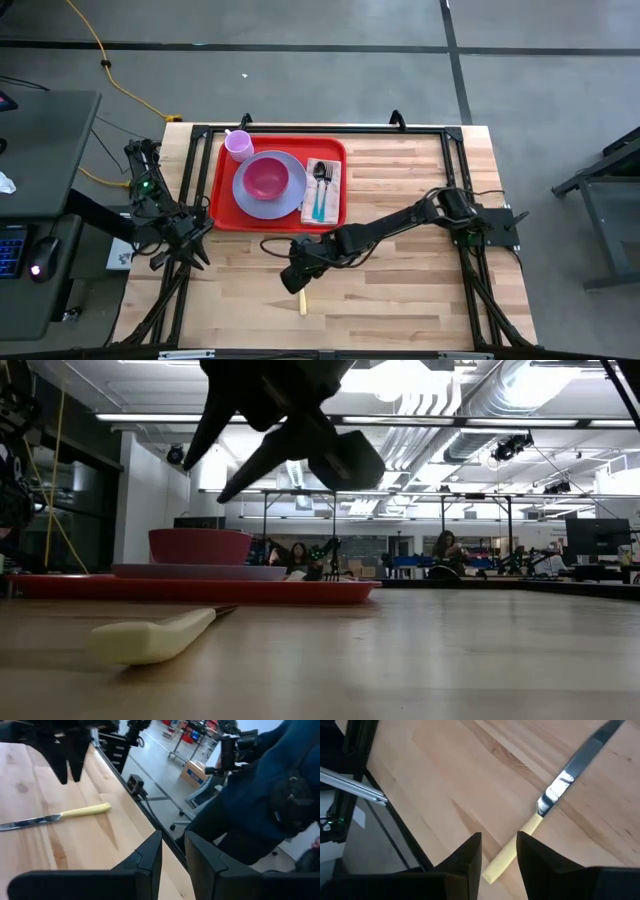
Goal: Set up tray
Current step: Put the yellow knife on top of the brown napkin on the left side of the blue fork on the red tray
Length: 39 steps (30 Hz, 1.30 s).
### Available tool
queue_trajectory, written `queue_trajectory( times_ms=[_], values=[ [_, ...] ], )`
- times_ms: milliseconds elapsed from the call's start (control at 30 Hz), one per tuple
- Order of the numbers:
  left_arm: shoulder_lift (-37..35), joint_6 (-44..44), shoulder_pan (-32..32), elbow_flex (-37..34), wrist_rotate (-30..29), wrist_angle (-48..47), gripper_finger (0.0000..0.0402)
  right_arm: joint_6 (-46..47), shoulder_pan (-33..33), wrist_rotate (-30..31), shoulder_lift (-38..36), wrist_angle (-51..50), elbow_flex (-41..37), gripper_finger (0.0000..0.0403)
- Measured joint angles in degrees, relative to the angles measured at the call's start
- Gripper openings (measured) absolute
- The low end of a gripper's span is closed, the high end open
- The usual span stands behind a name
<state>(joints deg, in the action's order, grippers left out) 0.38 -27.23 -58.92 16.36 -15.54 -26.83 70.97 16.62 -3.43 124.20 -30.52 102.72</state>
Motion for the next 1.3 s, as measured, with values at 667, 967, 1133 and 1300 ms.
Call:
queue_trajectory(
  times_ms=[667, 967, 1133, 1300],
  values=[
    [0.0, -0.5, 0.0, 0.0, 3.8, -1.1, 0.0115, -5.3, 0.0, 2.4, 0.0, 8.5, 0.0, 0.0097],
    [0.0, -1.7, 0.0, 0.0, 3.8, -1.8, 0.0115, -6.6, 0.1, -0.2, 0.0, 9.3, 0.0, 0.0117],
    [0.0, -1.7, 0.0, 0.0, 3.8, -2.1, 0.0115, -5.1, 0.0, 1.6, 0.0, 9.5, 0.0, 0.0146],
    [0.0, -1.7, 0.0, 0.0, 3.8, -2.1, 0.0115, -1.1, 0.0, 2.5, 0.0, 11.5, 0.0, 0.0166]
  ],
)
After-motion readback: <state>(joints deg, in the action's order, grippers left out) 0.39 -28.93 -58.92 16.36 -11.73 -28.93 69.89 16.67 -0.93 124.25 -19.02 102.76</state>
